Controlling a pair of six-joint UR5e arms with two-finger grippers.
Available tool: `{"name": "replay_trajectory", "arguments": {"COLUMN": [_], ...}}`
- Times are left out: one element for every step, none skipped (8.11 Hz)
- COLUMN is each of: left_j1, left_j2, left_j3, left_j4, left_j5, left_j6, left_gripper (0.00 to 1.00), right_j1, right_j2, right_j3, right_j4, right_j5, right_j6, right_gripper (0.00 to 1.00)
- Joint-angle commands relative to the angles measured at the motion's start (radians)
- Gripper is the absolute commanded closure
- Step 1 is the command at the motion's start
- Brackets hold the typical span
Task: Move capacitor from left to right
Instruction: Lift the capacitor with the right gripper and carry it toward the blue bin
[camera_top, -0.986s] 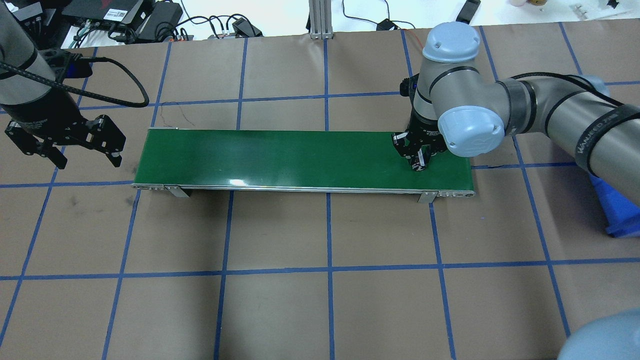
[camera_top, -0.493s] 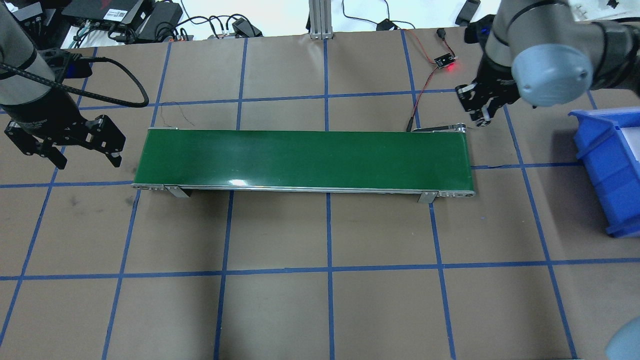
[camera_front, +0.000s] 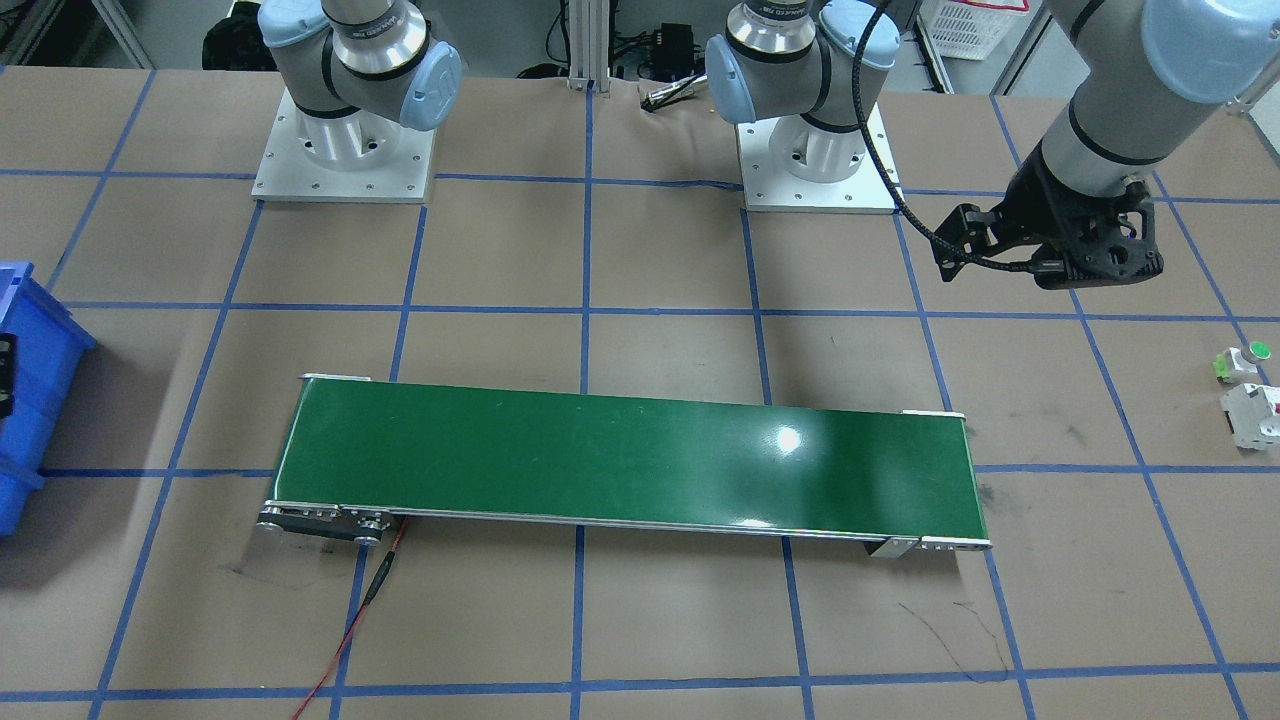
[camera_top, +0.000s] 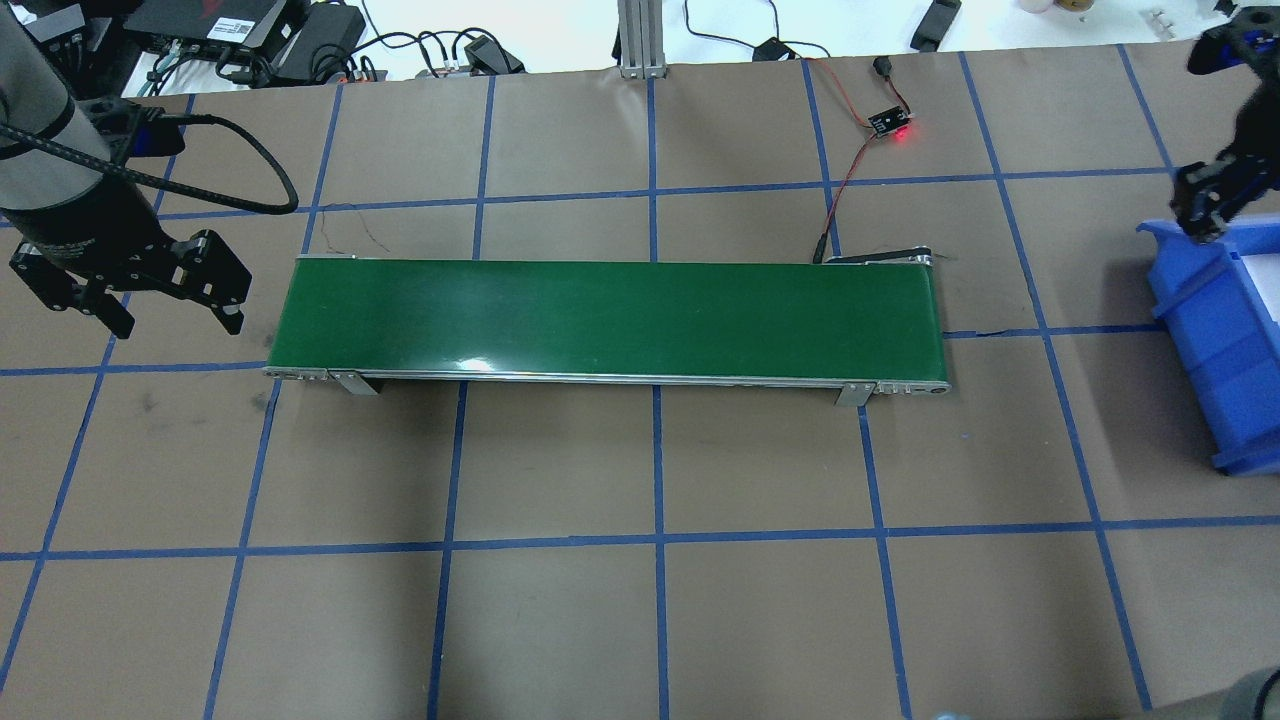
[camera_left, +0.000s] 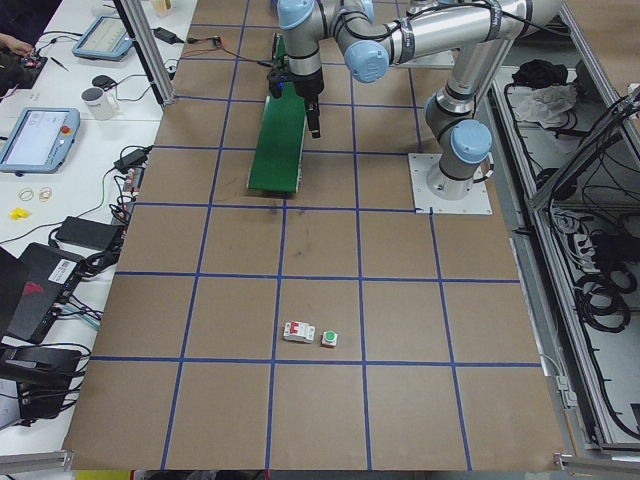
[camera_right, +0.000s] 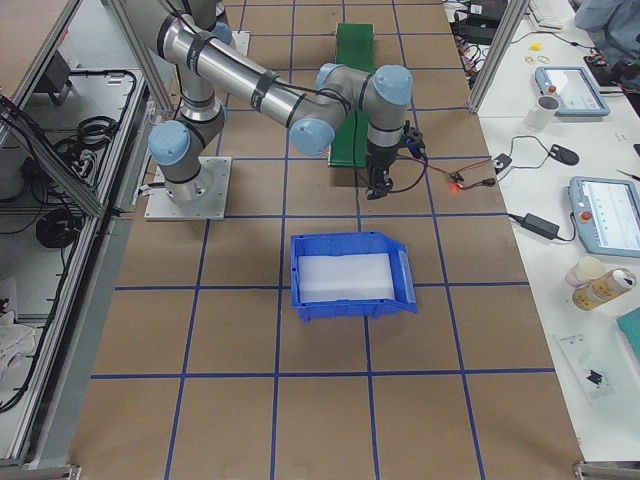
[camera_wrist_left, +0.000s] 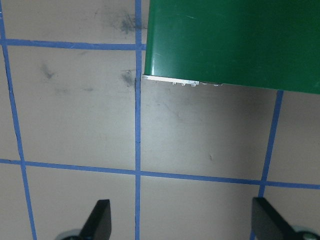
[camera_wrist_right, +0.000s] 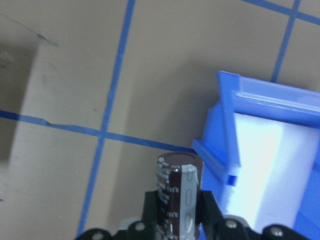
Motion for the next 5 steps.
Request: {"name": "replay_trajectory", "arguments": {"left_j1": [0.000, 0.000, 0.000, 0.000, 0.000], "left_j2": [0.000, 0.000, 0.000, 0.000, 0.000], "left_j3": [-0.001, -0.001, -0.001, -0.001, -0.001], "left_j4": [0.002, 0.002, 0.002, 0.002, 0.002], "left_j5": [0.000, 0.000, 0.000, 0.000, 0.000], "left_j6": [0.000, 0.002, 0.002, 0.002, 0.002], "left_gripper": [0.00, 0.00, 0.00, 0.00, 0.00], "right_j1": [-0.195, -0.246, -0.255, -0.256, -0.257], "right_j2": [0.053, 0.078, 0.119, 0.158, 0.187], "right_j3": [-0.005, -0.004, -0.002, 0.001, 0.010], "right_j4": [-0.093, -0.131, -0.141, -0.155, -0.156], "right_j5": [0.003, 0.021, 0.029, 0.028, 0.028], "right_j6": [-0.301, -0.354, -0.370, -0.370, -0.365], "right_gripper": [1.00, 1.00, 1.00, 1.00, 1.00]}}
